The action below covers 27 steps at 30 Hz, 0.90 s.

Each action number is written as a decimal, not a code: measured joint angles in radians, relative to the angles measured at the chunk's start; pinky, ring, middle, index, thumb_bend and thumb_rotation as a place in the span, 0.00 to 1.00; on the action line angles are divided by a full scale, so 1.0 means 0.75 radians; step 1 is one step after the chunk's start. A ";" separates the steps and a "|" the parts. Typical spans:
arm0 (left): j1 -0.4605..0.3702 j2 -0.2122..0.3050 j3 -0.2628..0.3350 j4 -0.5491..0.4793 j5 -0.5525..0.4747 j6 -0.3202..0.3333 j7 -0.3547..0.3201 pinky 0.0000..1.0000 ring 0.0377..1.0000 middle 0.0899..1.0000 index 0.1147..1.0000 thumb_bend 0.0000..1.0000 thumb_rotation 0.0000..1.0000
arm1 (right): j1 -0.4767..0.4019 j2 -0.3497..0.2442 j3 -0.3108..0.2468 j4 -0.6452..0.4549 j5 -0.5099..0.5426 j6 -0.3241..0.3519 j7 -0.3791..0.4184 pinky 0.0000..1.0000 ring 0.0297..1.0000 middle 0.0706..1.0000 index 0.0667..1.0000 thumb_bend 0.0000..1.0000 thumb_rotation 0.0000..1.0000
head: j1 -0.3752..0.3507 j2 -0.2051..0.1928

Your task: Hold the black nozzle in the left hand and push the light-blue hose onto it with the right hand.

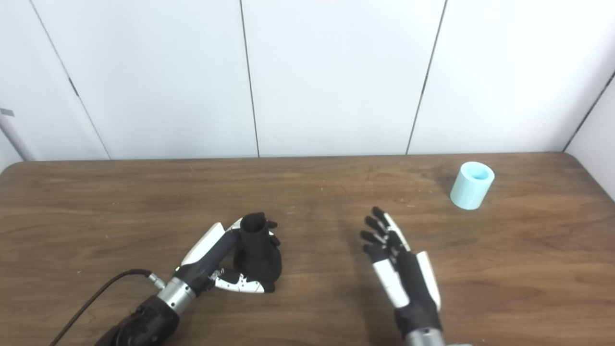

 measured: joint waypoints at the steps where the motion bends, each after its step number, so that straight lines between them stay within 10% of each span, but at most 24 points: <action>1: -0.002 -0.001 0.000 0.006 0.000 0.000 0.000 1.00 0.96 0.82 0.42 0.49 0.09 | -0.021 -0.017 -0.012 -0.004 -0.004 0.021 0.008 0.81 0.86 0.89 0.91 0.69 0.88 | -0.002 0.000; 16: -0.012 -0.012 -0.005 0.027 0.016 -0.007 0.005 1.00 0.96 0.82 0.42 0.49 0.09 | -0.395 -0.483 -0.209 0.012 -0.139 0.086 0.112 0.77 0.81 0.83 0.85 0.79 0.86 | 0.004 -0.006; 27: -0.018 -0.019 -0.009 0.032 0.027 -0.007 0.008 1.00 0.96 0.82 0.42 0.49 0.09 | -0.562 -0.729 -0.191 0.165 -0.352 -0.039 0.165 0.74 0.82 0.82 0.78 0.77 0.74 | 0.008 -0.006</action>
